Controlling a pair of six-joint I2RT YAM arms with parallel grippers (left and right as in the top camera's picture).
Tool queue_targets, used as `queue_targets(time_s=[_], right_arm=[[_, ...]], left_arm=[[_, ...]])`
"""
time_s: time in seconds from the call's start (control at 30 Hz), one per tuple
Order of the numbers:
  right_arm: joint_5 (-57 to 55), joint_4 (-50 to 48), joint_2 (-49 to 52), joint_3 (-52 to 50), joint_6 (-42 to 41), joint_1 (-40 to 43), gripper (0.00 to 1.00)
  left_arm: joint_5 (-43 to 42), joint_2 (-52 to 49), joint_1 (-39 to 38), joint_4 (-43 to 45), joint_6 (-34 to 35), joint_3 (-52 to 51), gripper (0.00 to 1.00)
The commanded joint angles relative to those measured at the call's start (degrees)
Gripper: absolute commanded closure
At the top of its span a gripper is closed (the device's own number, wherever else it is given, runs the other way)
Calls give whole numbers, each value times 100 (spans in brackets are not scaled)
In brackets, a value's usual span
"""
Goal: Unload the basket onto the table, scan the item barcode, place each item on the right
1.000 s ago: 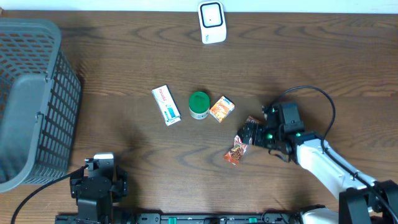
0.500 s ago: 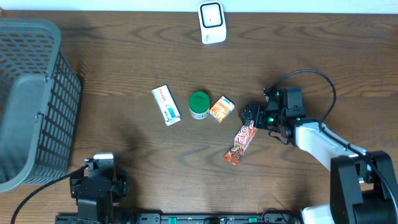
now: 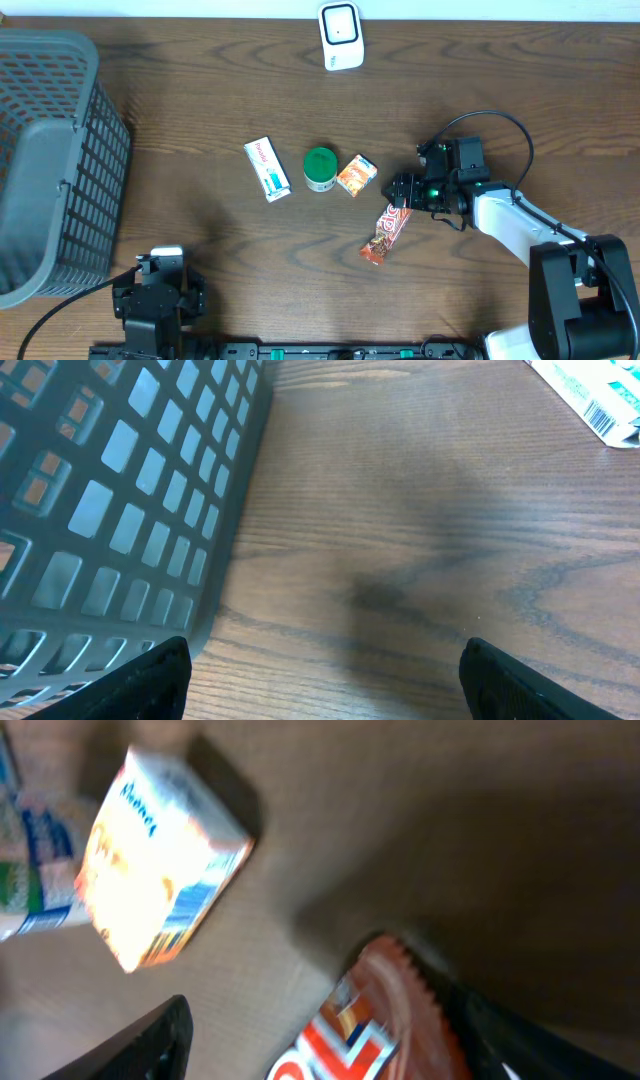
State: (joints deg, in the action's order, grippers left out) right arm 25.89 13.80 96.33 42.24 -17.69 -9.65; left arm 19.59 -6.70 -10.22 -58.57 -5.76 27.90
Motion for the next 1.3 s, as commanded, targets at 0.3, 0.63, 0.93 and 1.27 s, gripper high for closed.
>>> queue_targets(time_s=[0.3, 0.63, 0.93, 1.27], right_arm=[[-157, 1141, 1067, -898, -549, -57, 68], [632, 776, 841, -752, -188, -22, 99], [879, 1246, -828, 345, -105, 162, 98], [-1967, 2649, -2114, 1628, 107, 129, 98]], left_arm=[[17, 9, 17, -9, 66, 37, 14], [17, 9, 17, -9, 66, 37, 14], [17, 9, 17, -9, 66, 37, 14], [20, 9, 17, -9, 66, 37, 14]])
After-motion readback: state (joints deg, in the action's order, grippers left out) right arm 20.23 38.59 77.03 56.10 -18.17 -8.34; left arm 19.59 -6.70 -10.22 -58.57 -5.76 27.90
